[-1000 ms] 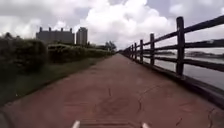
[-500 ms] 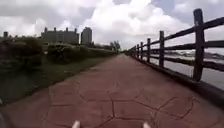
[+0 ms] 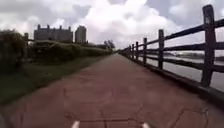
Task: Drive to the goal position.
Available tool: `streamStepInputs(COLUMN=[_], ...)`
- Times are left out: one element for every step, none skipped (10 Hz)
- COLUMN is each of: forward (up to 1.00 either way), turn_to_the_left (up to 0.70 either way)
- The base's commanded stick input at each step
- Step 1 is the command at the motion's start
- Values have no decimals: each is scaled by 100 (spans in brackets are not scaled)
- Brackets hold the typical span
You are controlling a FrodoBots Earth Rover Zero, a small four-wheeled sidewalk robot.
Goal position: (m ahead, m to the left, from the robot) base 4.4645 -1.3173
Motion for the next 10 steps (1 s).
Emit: streamStepInputs(forward=[85, 85, 85, 85, 85, 85, 85, 85, 85, 85], turn_to_the_left=[11, 11, 11, 3, -15, -23, -22, -7, 8, 11])
